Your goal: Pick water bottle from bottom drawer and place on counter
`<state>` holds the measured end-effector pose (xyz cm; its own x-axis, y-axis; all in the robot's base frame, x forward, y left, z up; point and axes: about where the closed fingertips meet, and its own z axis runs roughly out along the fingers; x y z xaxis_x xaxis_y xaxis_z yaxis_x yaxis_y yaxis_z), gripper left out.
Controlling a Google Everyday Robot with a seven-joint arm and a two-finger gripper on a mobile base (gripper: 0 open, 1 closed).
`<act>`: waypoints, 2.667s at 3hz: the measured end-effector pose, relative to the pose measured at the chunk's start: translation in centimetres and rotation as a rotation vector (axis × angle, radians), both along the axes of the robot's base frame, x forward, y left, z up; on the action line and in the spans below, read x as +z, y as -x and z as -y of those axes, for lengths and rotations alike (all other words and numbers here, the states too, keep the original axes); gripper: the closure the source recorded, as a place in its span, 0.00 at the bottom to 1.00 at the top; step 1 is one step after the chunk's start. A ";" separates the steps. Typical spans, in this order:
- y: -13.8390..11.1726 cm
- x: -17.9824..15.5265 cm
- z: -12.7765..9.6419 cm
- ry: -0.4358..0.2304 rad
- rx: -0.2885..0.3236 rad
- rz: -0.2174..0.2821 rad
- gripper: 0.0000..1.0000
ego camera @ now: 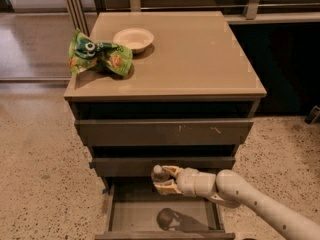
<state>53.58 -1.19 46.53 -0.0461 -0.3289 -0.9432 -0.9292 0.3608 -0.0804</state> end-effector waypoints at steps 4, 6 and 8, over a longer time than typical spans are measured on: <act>7.6 23.7 -2.8 0.019 0.350 -0.104 1.00; 8.5 25.8 -3.1 0.078 0.375 -0.081 1.00; 6.9 41.3 -3.3 0.058 0.275 -0.017 1.00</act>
Offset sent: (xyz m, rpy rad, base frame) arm -0.0251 0.0040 0.1163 0.0750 0.0962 0.2200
